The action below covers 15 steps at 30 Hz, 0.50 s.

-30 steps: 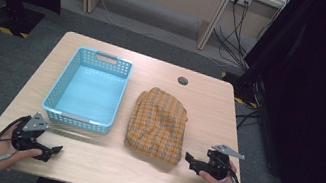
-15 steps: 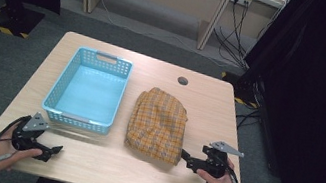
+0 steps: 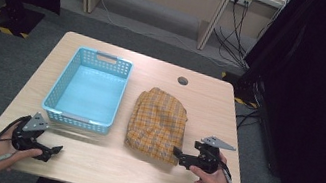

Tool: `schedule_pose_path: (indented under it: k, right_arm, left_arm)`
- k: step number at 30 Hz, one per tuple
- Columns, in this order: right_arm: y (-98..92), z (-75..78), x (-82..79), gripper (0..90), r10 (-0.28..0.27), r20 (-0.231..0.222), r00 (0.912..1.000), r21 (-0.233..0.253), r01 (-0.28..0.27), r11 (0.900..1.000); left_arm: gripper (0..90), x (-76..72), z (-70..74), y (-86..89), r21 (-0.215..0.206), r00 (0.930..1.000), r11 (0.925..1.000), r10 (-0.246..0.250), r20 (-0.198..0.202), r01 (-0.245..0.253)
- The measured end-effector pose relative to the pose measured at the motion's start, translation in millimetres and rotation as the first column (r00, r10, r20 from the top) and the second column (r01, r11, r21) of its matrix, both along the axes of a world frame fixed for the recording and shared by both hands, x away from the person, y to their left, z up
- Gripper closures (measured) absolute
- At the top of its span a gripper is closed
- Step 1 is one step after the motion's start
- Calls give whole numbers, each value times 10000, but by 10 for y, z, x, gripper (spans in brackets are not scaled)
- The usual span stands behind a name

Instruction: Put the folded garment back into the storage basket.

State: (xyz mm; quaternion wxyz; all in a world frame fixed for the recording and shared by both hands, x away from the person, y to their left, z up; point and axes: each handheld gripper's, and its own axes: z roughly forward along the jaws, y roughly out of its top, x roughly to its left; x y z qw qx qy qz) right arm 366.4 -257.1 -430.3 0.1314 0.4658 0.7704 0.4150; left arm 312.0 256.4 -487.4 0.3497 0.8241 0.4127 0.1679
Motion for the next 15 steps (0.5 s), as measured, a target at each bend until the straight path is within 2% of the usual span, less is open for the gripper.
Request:
schedule_pose_path:
  k: [15]
  right_arm:
    - [162, 1, 93, 60, 381, -23, 9993, -5, -381, 9993]
  left_arm:
    - [0, 0, 0, 0, 0, 10000, 10000, -2, -1, 2]
